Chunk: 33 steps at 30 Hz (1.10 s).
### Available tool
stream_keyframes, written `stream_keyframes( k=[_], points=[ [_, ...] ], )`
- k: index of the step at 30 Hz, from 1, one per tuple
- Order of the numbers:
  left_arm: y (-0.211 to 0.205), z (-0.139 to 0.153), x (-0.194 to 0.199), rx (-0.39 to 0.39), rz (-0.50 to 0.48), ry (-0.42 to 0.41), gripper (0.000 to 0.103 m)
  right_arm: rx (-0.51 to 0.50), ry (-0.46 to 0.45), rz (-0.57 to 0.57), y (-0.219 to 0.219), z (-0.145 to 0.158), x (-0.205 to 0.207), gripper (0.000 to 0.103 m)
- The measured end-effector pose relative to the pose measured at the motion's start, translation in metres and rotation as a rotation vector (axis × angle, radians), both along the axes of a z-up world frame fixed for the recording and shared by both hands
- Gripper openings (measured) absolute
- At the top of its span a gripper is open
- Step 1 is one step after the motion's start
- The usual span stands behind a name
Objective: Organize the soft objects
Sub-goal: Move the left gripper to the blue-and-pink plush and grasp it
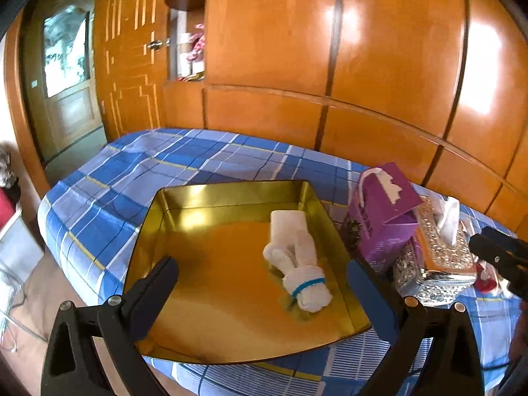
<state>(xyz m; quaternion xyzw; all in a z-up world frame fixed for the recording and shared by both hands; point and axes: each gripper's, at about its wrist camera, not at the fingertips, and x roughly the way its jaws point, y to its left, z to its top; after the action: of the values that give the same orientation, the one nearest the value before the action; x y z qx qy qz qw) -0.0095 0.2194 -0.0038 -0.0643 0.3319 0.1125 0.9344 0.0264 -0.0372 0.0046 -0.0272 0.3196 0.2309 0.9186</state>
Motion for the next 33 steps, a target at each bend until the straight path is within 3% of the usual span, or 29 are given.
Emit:
stream_keyframes(
  k=[6,12,19,25,27,30,33],
  points=[
    [-0.020,0.018,0.001,0.030,-0.071,-0.043,0.102,-0.010,0.053,-0.156,-0.062,-0.020,0.001,0.062],
    [-0.044,0.040,0.008,0.031,-0.164,-0.079,0.102,-0.063,0.214,-0.331,-0.128,-0.074,-0.005,0.062],
    [-0.118,0.072,0.030,0.067,-0.442,-0.089,0.102,-0.061,0.339,-0.461,-0.183,-0.121,-0.028,0.062],
    [-0.217,0.078,0.071,-0.014,-0.696,0.004,0.088,-0.019,0.352,-0.493,-0.198,-0.127,-0.037,0.062],
    [-0.258,0.073,0.094,-0.034,-0.762,0.065,0.076,-0.007,0.351,-0.494,-0.201,-0.126,-0.040,0.062],
    [-0.305,0.054,0.128,-0.075,-0.787,0.190,0.066,0.007,0.357,-0.489,-0.201,-0.125,-0.039,0.062],
    [-0.339,0.021,0.172,-0.194,-0.736,0.385,0.059,0.026,0.360,-0.493,-0.205,-0.125,-0.033,0.062]
  ],
)
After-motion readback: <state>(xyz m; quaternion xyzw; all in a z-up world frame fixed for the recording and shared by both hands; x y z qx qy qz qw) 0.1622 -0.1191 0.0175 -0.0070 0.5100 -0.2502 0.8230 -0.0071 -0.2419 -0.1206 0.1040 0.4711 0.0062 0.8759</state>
